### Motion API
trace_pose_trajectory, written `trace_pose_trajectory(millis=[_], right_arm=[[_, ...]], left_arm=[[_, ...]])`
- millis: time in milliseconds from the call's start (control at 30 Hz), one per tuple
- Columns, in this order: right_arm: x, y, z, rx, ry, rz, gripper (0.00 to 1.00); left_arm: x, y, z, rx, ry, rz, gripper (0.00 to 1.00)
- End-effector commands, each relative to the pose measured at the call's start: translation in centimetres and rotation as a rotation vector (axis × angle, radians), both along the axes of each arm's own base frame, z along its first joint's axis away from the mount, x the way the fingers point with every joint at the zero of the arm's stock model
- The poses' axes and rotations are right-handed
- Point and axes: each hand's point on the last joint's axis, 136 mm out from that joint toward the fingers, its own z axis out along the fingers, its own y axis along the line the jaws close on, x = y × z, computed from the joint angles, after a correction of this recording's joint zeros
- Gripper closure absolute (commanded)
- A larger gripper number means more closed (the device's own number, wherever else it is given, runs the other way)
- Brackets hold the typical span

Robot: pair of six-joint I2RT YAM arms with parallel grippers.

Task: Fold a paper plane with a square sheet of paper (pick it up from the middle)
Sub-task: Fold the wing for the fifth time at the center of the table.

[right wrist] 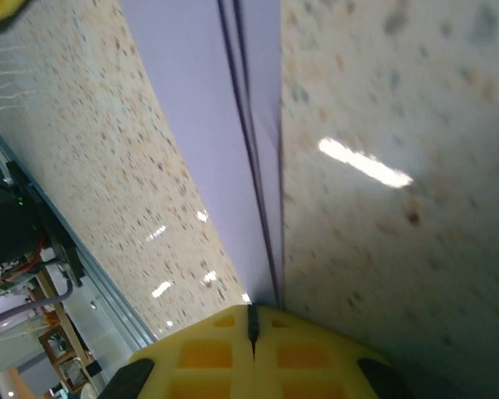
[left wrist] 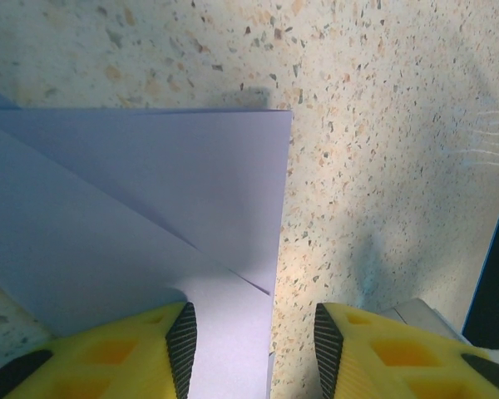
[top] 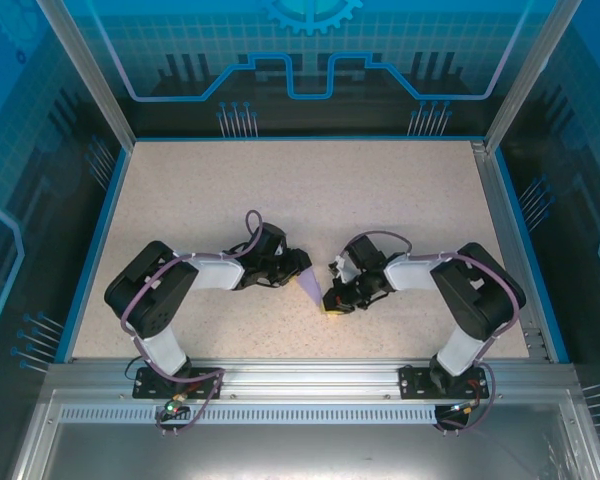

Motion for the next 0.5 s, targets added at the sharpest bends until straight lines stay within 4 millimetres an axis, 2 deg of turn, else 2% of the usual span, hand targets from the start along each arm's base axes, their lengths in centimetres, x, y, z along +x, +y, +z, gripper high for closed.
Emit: trace_pose_trajectory(millis=[0, 133, 367, 467], right_arm=[[-4.3, -4.1, -2.3, -0.184, 0.123, 0.026, 0.95], [-4.1, -4.0, -1.1, -0.166, 0.1, 0.018, 0.95], [0.3, -0.5, 5.2, 0.013, -0.051, -0.049, 0.95], [2.1, 0.9, 5.9, 0.043, -0.081, -0.077, 0.94]], left_arm=[[-1.4, 2.4, -4.3, 0.114, 0.11, 0.047, 0.54], [-1.3, 2.2, -4.1, 0.106, 0.107, 0.038, 0.53], [-1.1, 1.8, -3.4, 0.086, 0.095, 0.024, 0.53], [-1.1, 1.6, -3.1, 0.081, 0.088, 0.018, 0.53]])
